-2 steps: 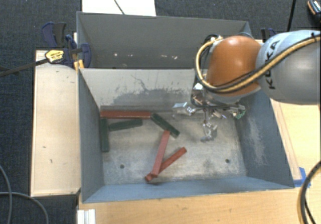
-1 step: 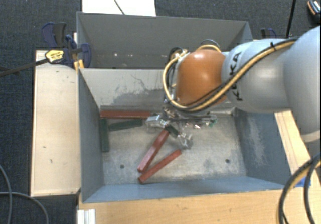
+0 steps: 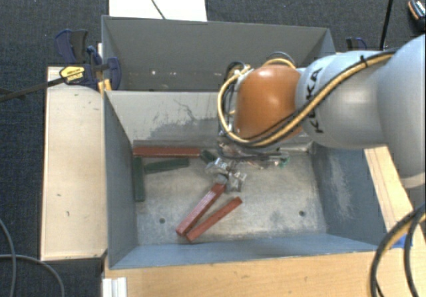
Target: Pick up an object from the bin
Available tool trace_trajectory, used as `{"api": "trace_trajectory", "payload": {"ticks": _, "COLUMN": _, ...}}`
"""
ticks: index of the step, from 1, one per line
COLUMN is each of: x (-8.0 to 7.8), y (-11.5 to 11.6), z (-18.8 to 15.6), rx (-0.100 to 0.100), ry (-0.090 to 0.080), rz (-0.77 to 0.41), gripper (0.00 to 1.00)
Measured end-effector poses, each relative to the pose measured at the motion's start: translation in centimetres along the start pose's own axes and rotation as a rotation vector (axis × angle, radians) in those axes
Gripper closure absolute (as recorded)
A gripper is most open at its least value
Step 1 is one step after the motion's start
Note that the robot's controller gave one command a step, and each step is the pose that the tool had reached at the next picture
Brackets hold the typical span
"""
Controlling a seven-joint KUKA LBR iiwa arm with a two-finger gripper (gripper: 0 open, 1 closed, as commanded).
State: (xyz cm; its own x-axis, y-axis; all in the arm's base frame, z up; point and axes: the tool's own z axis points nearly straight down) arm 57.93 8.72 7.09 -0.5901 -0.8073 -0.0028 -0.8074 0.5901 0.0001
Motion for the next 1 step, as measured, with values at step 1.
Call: {"api": "trace_trajectory", "payload": {"ticks": 1, "x": 2.37, "y": 0.50, "z": -15.20, "rx": 0.008, "ry": -0.005, "rz": -0.032, "gripper": 1.00}}
